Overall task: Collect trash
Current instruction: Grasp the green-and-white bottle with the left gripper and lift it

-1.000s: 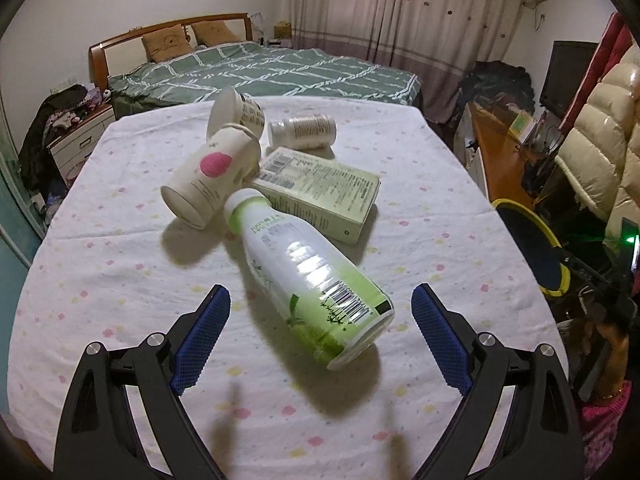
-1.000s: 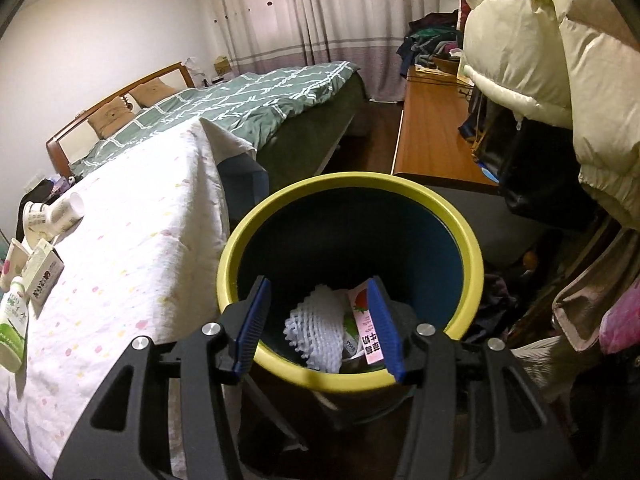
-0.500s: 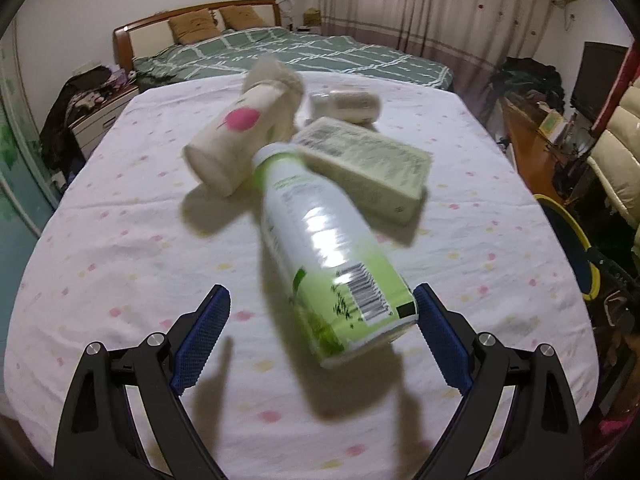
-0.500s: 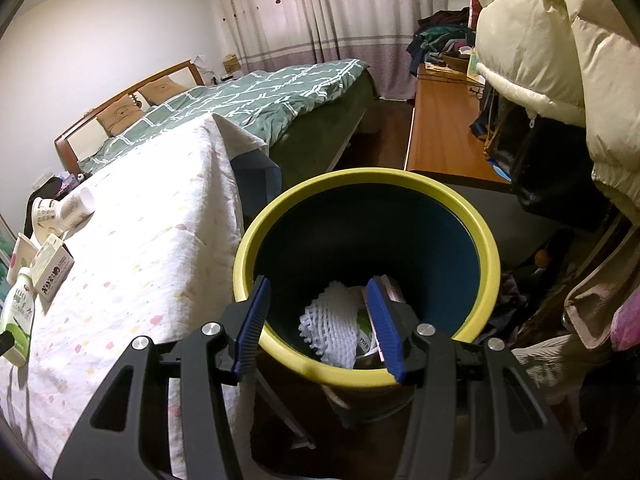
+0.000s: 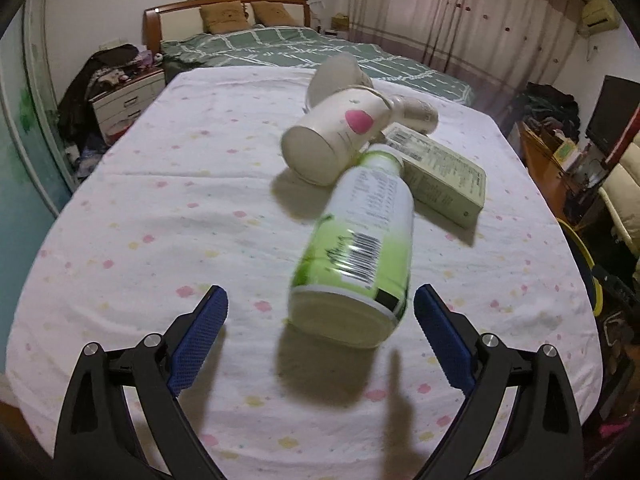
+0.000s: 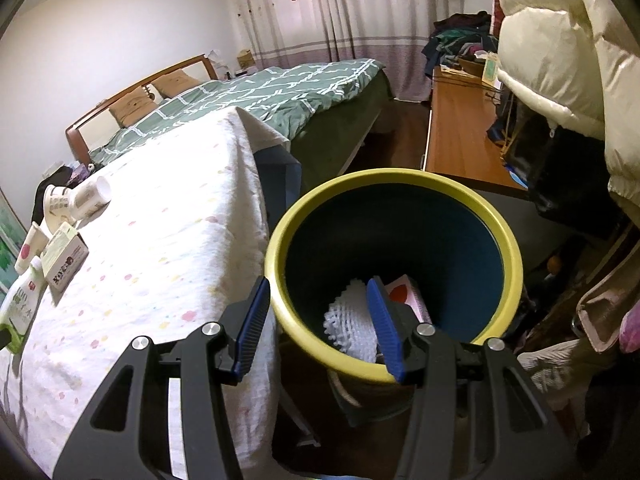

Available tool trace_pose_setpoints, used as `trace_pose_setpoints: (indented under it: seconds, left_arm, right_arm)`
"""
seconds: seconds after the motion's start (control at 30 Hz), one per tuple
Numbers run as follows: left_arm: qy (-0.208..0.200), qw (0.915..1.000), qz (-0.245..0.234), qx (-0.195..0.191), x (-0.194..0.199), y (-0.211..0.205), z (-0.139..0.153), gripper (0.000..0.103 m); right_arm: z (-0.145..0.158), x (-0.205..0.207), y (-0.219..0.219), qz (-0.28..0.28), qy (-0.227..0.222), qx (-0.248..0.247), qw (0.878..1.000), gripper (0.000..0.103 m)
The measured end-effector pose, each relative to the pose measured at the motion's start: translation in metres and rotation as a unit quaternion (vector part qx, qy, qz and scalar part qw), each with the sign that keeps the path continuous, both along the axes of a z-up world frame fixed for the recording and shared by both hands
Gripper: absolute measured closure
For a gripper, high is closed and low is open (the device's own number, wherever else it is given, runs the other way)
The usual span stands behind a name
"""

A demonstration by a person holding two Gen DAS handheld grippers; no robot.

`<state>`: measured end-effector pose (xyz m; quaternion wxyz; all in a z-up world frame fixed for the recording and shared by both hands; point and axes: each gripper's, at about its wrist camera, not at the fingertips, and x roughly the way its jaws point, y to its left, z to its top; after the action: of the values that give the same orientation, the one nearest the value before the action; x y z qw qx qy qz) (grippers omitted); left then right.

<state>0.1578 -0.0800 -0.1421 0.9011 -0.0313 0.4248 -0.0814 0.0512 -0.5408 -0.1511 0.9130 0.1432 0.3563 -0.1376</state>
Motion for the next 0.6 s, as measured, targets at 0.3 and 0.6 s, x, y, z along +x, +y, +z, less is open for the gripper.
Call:
trace_pose_setpoints:
  seconds: [0.3,0.6]
  left_arm:
    - [-0.031,0.9995,0.004,0.003,0.001,-0.002,0.000,0.038]
    - [-0.102,0.9939,-0.015,0.039,-0.009,-0.001,0.024,0.044]
  right_arm:
    - [-0.001,0.001,0.005,0.007,0.006,-0.002,1.000,0.055]
    - [-0.001,0.004,0.012,0.018,0.005,0.000,1.000,0.055]
